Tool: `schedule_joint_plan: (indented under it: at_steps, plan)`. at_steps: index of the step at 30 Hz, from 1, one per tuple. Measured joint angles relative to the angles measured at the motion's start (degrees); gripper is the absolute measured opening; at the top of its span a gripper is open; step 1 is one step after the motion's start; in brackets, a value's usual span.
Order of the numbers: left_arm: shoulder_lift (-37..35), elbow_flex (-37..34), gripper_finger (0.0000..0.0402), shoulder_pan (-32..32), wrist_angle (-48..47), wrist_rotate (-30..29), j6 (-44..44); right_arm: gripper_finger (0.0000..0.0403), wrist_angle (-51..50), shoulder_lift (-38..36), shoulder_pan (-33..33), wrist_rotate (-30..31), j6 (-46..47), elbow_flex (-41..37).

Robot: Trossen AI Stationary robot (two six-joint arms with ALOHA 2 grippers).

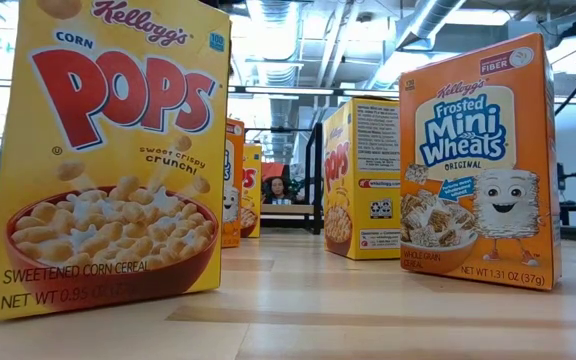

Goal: Stack cereal on shelf
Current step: Put the top yellow cereal box on the shelf

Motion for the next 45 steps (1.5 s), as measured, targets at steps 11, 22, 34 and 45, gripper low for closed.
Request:
schedule_joint_plan:
  at_steps: [11,22,34,45]
  plan:
    - [9.84,0.0,0.0218,3.48,-0.97,-0.19,7.11,0.0232,-0.12,-1.12,-0.02,0.07,0.09,0.02]
    - [10.65,-0.39,0.0218,6.81,-1.55,-1.56,5.98,0.0232,-0.29,-0.58,0.02,-0.02,-1.0,0.01]
    - [10.66,-0.43,0.0218,6.79,-0.58,-2.0,2.55,0.0232,-0.52,-0.58,0.02,-0.06,-1.18,0.0]
    - [11.21,-0.43,0.0221,5.99,-1.71,-3.31,1.86,0.0232,-0.67,-0.58,0.02,-0.09,-1.16,0.0]
